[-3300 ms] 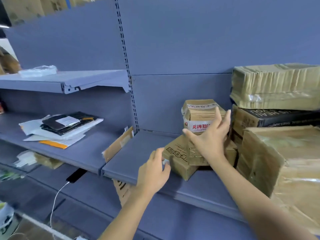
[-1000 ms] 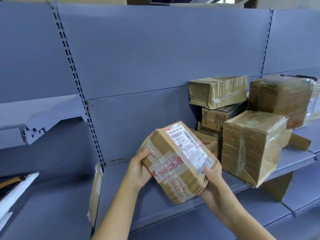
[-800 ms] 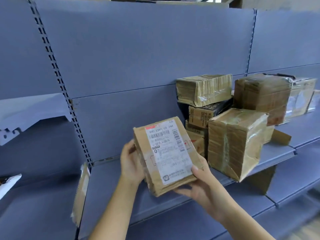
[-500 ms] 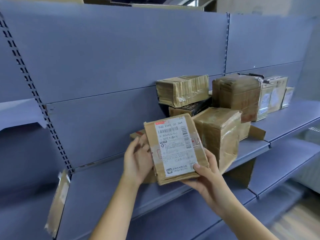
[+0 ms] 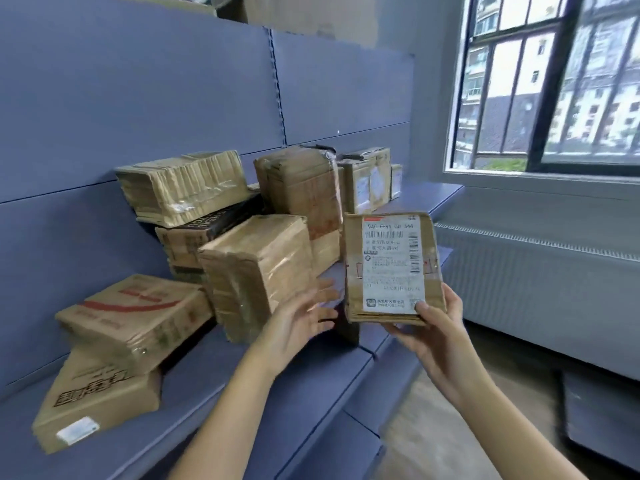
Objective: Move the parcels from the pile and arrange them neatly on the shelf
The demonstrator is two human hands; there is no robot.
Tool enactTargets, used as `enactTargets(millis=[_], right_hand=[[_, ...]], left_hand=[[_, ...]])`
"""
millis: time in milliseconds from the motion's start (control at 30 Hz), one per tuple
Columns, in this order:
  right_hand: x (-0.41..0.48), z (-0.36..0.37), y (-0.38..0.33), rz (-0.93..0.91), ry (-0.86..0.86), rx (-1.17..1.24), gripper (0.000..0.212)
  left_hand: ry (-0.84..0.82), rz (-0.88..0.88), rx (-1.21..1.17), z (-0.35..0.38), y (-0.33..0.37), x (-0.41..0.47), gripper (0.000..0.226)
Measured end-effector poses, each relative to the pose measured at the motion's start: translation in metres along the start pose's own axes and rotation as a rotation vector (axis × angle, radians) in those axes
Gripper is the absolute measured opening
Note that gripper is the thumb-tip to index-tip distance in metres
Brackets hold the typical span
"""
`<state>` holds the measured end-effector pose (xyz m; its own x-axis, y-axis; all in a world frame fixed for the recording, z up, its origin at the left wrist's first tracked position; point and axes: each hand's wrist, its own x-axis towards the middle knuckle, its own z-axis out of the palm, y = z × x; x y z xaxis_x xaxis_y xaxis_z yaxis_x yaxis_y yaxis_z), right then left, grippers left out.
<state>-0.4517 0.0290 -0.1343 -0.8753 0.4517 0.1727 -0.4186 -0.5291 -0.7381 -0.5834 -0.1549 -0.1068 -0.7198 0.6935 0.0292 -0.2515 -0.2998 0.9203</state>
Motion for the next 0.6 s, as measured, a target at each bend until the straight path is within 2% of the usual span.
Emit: enactTargets(millis=[133, 300, 600], right_hand=[[-0.003, -0.056, -0.037, -0.061, 0.112, -0.003, 0.057], [-0.009, -0.113, -0.078, -0.114, 0.220, -0.042, 0.065], [0.009, -0.182, -0.112, -0.154, 0.361, -0.047, 0.065]], left_hand=[[-0.026, -0.044, 0.047, 0.046, -0.034, 0.046, 0.020], [-0.092, -0.074, 0.169, 0.110, -0.075, 0.092, 0.019], [-0.232, -0.216, 0.190, 0.176, -0.130, 0.167, 0.022]])
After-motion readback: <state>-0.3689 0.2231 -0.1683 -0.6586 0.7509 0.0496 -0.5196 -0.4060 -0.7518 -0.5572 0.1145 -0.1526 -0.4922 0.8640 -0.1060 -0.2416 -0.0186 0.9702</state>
